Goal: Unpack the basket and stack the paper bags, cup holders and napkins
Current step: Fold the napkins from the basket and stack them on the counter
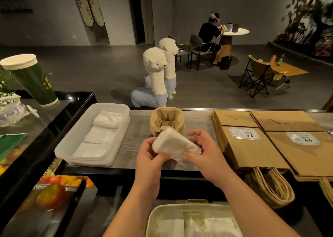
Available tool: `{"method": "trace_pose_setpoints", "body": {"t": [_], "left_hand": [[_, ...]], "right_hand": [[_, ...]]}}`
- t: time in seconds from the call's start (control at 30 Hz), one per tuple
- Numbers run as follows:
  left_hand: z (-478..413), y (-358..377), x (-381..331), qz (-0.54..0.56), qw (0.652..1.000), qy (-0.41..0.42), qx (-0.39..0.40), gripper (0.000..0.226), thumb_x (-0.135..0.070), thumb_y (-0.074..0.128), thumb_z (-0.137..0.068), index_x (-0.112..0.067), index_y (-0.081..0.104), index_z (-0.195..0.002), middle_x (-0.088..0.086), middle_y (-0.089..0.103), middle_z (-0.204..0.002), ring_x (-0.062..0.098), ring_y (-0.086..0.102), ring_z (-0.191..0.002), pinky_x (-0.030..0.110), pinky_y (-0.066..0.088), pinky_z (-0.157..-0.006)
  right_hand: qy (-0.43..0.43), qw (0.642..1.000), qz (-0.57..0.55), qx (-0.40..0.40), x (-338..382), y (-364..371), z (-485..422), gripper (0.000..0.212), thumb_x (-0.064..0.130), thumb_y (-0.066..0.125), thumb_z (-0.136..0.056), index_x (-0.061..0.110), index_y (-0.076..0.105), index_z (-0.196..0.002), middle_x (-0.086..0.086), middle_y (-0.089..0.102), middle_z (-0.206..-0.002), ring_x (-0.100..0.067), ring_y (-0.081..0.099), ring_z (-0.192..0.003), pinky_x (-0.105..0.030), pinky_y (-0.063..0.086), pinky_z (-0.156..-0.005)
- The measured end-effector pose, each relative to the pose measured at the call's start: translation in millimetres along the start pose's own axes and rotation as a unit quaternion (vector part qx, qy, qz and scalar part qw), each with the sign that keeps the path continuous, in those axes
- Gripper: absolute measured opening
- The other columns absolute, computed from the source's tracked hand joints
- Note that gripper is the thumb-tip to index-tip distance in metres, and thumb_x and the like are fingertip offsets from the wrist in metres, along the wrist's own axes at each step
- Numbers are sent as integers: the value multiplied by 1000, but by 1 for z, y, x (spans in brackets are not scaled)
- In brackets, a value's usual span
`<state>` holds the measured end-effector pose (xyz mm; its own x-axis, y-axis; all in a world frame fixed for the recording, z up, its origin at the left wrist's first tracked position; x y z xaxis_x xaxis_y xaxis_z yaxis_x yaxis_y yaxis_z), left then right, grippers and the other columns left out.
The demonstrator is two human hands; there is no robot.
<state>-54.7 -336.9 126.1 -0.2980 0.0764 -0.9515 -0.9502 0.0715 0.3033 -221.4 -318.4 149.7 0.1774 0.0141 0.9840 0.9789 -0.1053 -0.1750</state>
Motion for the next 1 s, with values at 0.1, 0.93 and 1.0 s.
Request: {"method": "trace_pose_setpoints", "body": {"t": [0.1,0.93,1.0], "left_hand": [[-14,-10,-6,-167,983,67,31,48,6,72,-82,-31,61,-109,4,69,-105,17,68,-94,31,60,-76],[-31,-5,12,-169,985,18,-15,56,14,56,-78,-35,61,-103,-4,67,-104,15,66,-92,26,56,-72],[-32,-5,14,-172,985,7,-7,57,14,57,-78,-38,63,-100,-6,68,-101,17,67,-92,31,59,-74]], "right_hand": [[-38,991,117,41,4,-1,-10,50,-1,66,-86,37,52,-115,5,66,-106,-12,65,-94,-30,58,-83],[45,998,-28,-19,-38,22,-22,54,-11,56,-87,34,47,-116,0,50,-113,-19,56,-102,-25,57,-72],[46,999,-24,-15,-38,22,-21,52,-9,54,-91,34,47,-117,0,51,-114,-18,57,-103,-26,58,-75]]}}
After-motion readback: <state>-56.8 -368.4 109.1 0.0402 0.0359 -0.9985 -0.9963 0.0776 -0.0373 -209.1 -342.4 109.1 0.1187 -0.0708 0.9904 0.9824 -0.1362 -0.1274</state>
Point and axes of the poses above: each hand's wrist, its own z-axis away from the middle knuckle, its own y-axis out of the palm, x = y × z, the point moved 7 cm from there along -z, towards the middle knuckle
